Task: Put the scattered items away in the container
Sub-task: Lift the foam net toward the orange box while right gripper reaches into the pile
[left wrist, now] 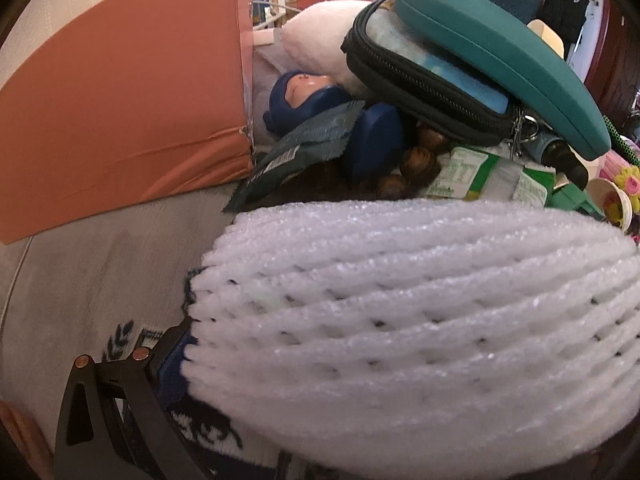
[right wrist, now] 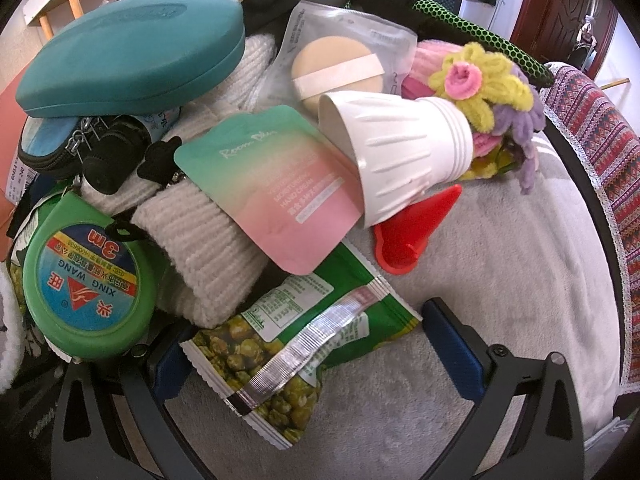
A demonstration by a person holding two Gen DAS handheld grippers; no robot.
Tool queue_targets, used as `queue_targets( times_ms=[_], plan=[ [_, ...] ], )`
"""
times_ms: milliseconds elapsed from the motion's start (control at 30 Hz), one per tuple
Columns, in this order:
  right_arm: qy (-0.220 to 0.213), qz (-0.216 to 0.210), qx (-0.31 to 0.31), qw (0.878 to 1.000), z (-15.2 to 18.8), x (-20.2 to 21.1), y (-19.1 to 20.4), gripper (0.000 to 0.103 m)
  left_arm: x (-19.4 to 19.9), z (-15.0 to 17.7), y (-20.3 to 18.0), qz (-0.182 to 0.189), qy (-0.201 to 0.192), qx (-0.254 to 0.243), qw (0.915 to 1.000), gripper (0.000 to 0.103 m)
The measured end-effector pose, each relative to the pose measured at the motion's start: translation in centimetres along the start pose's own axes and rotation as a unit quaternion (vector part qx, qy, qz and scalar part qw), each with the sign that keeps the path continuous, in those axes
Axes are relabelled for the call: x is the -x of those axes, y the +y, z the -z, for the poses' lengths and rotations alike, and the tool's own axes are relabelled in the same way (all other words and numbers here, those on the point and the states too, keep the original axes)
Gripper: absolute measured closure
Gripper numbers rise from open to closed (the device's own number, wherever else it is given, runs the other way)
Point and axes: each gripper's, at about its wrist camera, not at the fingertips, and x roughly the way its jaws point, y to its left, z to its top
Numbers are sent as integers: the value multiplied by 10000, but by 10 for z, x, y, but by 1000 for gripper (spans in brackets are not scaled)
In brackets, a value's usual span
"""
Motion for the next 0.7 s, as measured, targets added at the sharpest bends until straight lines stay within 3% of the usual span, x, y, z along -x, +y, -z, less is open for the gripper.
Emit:
queue_targets(
  times_ms=[433,700],
  plan=[
    [24,-15,-38,10000,-19,-1,-2,0,-3,-24,18,162,168,58,9997,0],
    [89,3,-103,9999,-33,-1,-3,0,5,-43,45,767,366,618,9945,0]
  ],
)
